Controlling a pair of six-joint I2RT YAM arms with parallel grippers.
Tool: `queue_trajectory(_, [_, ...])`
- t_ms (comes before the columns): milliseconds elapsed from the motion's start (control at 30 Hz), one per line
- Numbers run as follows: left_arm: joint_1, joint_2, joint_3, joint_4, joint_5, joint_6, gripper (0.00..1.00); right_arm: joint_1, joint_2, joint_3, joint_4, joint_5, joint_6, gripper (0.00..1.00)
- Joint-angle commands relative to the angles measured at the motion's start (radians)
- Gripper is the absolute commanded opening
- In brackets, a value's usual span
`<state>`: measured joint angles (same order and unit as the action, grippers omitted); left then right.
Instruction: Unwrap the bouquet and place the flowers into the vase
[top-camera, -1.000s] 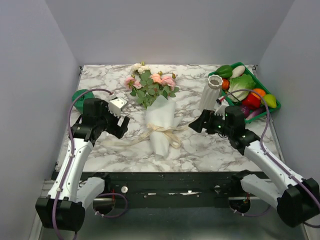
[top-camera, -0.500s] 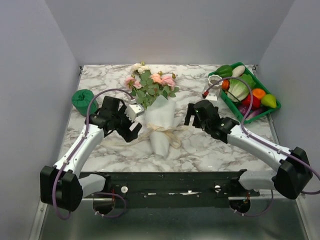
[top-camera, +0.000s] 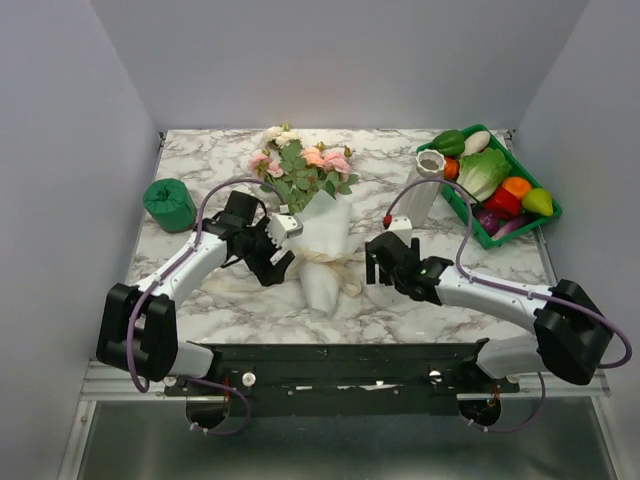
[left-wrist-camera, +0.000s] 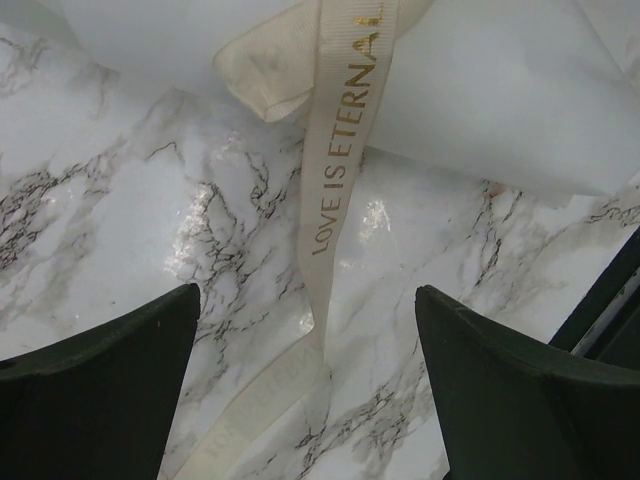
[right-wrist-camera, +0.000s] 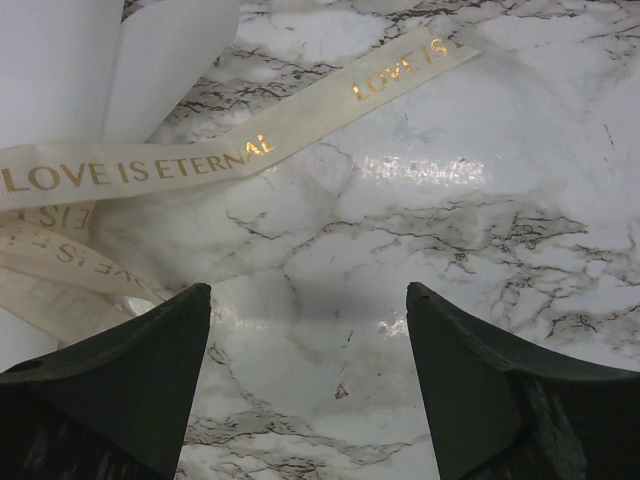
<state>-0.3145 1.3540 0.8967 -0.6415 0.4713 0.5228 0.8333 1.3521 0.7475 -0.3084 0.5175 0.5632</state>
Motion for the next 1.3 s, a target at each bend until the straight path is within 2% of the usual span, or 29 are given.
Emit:
queue_trajectory(0, [-0.02,0.059,0.022,0.02,0.082,0.061,0.96,0.016,-0.051,-0.043,0.089,0.058,-0.003,0.85])
queue_trajectory(33, [-0.023,0.082,0.024,0.025,0.084,0.066,0.96,0.018,-0.053,-0.057,0.1,0.055,-0.009,0.8])
queue_trajectory(233, [-0.035,0.189,0.033,0.062,0.102,0.091,0.93,0.03,-0.044,-0.069,0.132,0.07,-0.045,0.79])
queue_trajectory(367, [-0.047,0.241,0.034,0.088,0.095,0.098,0.72,0.046,0.01,-0.048,0.16,0.087,-0.107,0.78])
queue_trajectory(433, [-0.054,0.249,0.03,0.104,0.086,0.1,0.66,0.072,0.06,-0.019,0.176,0.12,-0.155,0.77])
queue_trajectory(533, [-0.055,0.257,0.039,0.117,0.081,0.094,0.4,0.09,0.102,0.015,0.186,0.161,-0.181,0.77])
queue_trajectory(567, [-0.055,0.257,0.039,0.121,0.076,0.094,0.16,0.09,0.116,0.016,0.195,0.161,-0.189,0.77])
queue_trajectory(633, [-0.055,0.232,0.025,0.141,0.069,0.079,0.01,0.092,0.12,0.009,0.242,0.15,-0.212,0.77])
queue_trajectory(1000, [-0.055,0.142,-0.002,0.146,0.04,0.048,0.0,0.096,0.173,0.012,0.442,0.05,-0.385,0.73])
queue_trajectory(1267, [-0.055,0.117,0.019,0.135,0.013,0.02,0.0,0.102,0.223,0.018,0.473,0.006,-0.44,0.71])
